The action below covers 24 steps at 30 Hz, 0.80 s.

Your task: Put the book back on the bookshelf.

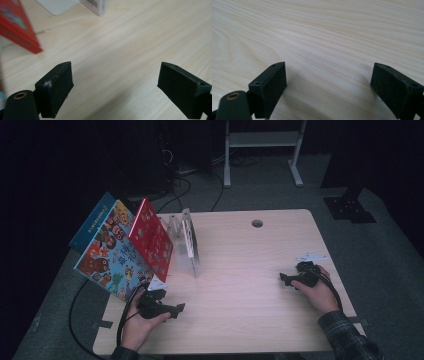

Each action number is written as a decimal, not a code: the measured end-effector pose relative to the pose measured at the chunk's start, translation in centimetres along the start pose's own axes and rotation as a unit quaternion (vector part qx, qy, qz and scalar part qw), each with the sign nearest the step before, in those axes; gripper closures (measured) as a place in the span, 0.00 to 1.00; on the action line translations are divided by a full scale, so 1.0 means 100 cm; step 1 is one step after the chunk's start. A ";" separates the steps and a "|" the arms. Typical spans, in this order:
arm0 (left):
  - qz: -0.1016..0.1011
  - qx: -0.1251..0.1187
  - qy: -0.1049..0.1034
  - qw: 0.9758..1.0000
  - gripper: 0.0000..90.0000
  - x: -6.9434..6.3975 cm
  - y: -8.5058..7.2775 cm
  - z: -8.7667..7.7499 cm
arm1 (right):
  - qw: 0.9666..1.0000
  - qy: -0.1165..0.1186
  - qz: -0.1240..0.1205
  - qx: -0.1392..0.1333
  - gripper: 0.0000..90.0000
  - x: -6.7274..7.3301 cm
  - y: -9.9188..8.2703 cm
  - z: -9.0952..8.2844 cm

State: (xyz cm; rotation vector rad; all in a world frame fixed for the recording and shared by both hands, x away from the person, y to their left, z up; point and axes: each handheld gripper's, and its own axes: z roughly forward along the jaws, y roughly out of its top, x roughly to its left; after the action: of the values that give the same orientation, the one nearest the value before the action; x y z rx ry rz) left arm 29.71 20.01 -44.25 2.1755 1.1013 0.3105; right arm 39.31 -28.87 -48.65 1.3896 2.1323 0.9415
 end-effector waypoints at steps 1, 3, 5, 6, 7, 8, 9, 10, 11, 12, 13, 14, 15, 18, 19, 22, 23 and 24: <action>0.002 0.004 -0.003 1.000 0.12 -0.002 -0.001 0.003 | 1.000 0.000 0.000 0.000 0.13 0.000 0.000 0.000; 0.010 0.014 -0.006 1.000 0.12 -0.006 -0.001 0.008 | 1.000 0.000 0.000 0.000 0.13 0.000 0.000 0.000; 0.020 0.023 -0.012 0.999 0.11 -0.008 -0.002 0.012 | 1.000 0.000 0.000 0.000 0.13 0.000 0.000 0.000; 0.023 0.025 -0.014 0.999 0.11 -0.009 -0.002 0.015 | 1.000 0.000 0.000 0.000 0.13 0.000 0.000 0.000; 0.027 0.026 -0.015 0.999 0.10 -0.010 -0.002 0.016 | 1.000 0.000 0.000 0.000 0.13 0.000 0.000 0.000; 0.031 0.025 -0.017 0.999 0.10 -0.010 -0.003 0.018 | 1.000 0.000 0.000 0.000 0.13 0.000 0.000 0.000; 0.033 0.025 -0.018 0.999 0.09 -0.011 -0.003 0.020 | 1.000 0.000 0.000 0.000 0.13 0.000 0.000 0.000; 0.035 0.027 -0.019 0.999 0.09 -0.011 -0.003 0.022 | 1.000 0.000 0.000 0.000 0.13 0.000 0.000 0.000; 0.036 0.027 -0.021 0.999 0.09 -0.012 -0.004 0.024 | 1.000 0.000 0.001 0.000 0.13 0.000 0.000 0.000; 0.039 0.029 -0.022 0.999 0.09 -0.013 -0.004 0.026 | 1.000 0.000 0.000 0.000 0.13 0.000 0.000 0.000; 0.045 0.035 -0.021 0.998 0.09 -0.014 -0.005 0.029 | 1.000 0.000 0.000 0.000 0.13 0.000 0.000 0.000; 0.051 0.040 -0.021 0.998 0.09 -0.015 -0.005 0.031 | 1.000 0.001 0.000 0.000 0.13 0.000 0.000 0.000; 0.064 0.039 -0.018 0.997 0.09 -0.015 -0.005 0.033 | 1.000 0.000 0.000 0.000 0.13 0.000 0.000 0.000; 0.079 0.035 -0.011 0.996 0.08 -0.017 -0.006 0.035 | 1.000 0.001 0.000 0.000 0.13 0.000 0.000 0.000; 0.089 0.034 -0.010 0.995 0.06 -0.017 -0.007 0.036 | 1.000 0.001 0.000 0.000 0.13 0.000 0.000 0.000; 0.096 0.014 -0.015 0.995 0.01 -0.018 -0.011 0.039 | 1.000 0.001 -0.001 0.000 0.13 0.000 -0.001 -0.001; 0.097 0.007 -0.016 0.995 0.00 -0.018 -0.012 0.039 | 1.000 0.001 -0.001 0.000 0.13 0.001 -0.001 -0.001; 0.098 -0.006 -0.020 0.995 0.00 -0.017 -0.014 0.040 | 1.000 0.002 -0.001 0.000 0.13 0.001 -0.001 -0.001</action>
State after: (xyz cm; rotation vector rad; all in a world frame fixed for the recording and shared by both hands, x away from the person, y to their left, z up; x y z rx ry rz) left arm 29.70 17.44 -48.06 2.2727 0.8627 0.3589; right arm 39.19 -28.86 -48.65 1.3874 2.1357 0.9432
